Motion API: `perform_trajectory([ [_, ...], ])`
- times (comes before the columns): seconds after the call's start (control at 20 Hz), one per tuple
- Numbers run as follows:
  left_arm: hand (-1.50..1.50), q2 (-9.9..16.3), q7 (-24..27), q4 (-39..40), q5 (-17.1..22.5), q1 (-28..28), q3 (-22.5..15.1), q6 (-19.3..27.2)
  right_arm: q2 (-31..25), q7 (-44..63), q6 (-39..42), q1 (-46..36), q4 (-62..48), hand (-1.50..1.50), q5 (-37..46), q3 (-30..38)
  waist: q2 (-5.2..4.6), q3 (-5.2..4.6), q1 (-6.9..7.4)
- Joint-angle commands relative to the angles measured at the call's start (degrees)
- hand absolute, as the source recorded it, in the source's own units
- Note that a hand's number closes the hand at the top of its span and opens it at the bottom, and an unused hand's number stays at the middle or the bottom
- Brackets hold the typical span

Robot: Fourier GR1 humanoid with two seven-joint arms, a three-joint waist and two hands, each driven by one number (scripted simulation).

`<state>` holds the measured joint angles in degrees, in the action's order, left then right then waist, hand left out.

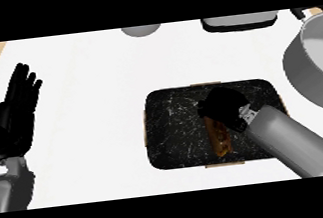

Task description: Pick the sweet potato from the tray and place it in the pot

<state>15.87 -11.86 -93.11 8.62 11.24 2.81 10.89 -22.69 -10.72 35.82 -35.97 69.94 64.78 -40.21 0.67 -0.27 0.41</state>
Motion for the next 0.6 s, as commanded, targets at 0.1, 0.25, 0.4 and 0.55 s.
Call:
perform_trajectory([
  [0.1,0.00,0.56,-0.67,-0.12,0.57,0.20,1.71,-1.67,0.11,-3.55,1.01,4.03,1.55,1.50,2.65,-1.17,-0.62,0.26,-0.44],
  [0.25,0.00,-0.46,-1.54,-1.60,-1.31,-0.32,0.83,-0.36,0.27,-6.76,-2.99,3.29,-1.88,1.50,4.48,0.41,-0.68,0.28,-0.16],
  [0.4,0.00,-0.11,0.21,0.09,-0.66,-1.92,2.64,0.17,5.18,5.22,-3.78,13.90,6.77,1.50,-3.77,9.88,-0.06,0.28,-2.72],
  [0.55,0.00,0.31,0.06,-0.54,0.02,-3.34,3.61,0.04,9.78,9.49,-10.56,22.07,9.56,1.50,-10.31,18.42,0.47,0.41,-5.51],
])
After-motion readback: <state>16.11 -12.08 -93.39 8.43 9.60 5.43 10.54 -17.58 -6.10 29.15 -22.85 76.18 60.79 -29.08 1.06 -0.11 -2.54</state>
